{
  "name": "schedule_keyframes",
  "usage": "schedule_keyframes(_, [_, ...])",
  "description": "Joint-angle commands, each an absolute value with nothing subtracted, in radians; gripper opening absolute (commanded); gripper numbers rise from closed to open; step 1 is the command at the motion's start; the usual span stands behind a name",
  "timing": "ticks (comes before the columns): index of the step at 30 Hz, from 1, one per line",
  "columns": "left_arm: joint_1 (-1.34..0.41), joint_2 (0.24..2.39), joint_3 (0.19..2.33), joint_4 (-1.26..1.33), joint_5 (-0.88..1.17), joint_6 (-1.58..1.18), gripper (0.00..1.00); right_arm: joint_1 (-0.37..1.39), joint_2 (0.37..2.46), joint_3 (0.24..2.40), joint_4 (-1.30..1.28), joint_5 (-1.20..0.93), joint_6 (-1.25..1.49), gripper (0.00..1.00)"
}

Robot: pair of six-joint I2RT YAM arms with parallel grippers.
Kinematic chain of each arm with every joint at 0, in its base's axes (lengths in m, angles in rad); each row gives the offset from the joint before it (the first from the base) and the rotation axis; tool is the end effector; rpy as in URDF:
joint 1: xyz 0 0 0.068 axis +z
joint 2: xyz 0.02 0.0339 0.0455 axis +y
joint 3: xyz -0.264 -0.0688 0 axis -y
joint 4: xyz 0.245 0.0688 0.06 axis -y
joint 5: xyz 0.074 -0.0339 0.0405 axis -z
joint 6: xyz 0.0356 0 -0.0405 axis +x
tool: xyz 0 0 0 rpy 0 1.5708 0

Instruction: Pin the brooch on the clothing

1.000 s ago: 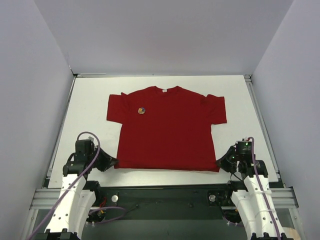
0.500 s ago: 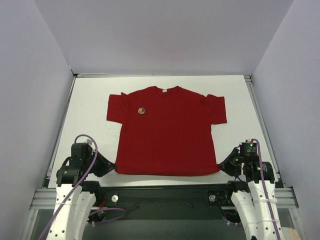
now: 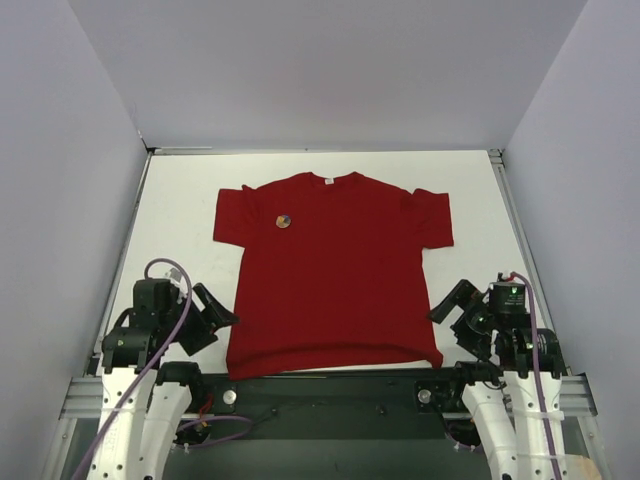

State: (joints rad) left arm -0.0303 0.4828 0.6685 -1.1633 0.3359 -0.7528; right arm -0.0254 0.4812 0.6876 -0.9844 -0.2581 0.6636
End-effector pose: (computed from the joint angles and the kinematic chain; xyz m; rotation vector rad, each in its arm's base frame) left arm 0.0757 -0.0140 0.2510 -0.8015 2.5067 -0.7184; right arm 0.0909 0.0068 0.2685 0.6870 2.3001 0.6101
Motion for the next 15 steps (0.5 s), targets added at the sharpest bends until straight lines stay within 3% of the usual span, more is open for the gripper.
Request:
schedule_keyframes(1, [-0.047, 0.604, 0.722, -0.99, 0.299, -0.715, 0.82, -0.023, 0.551, 0.729, -0.96, -0.276, 0.627, 1.0])
schedule_keyframes(8, [-0.077, 0.926, 0.86, -0.733, 0.293, -0.646, 0.78, -0.021, 0.8, 0.764, -0.68, -0.295, 0.595, 0.98])
schedule_keyframes(12, [-0.115, 1.116, 0.971, -0.622, 0.275, -0.618, 0.65, -0.008, 1.021, 0.825, -0.528, -0.266, 0.592, 0.94])
schedule_keyframes(13, [-0.126, 1.202, 0.997, -0.606, 0.272, -0.614, 0.54, -0.006, 1.063, 0.84, -0.5, -0.259, 0.591, 0.93])
schedule_keyframes(15, [-0.164, 1.297, 1.095, -0.577, 0.268, -0.598, 0.41, 0.02, 1.194, 0.905, -0.437, -0.23, 0.591, 0.91])
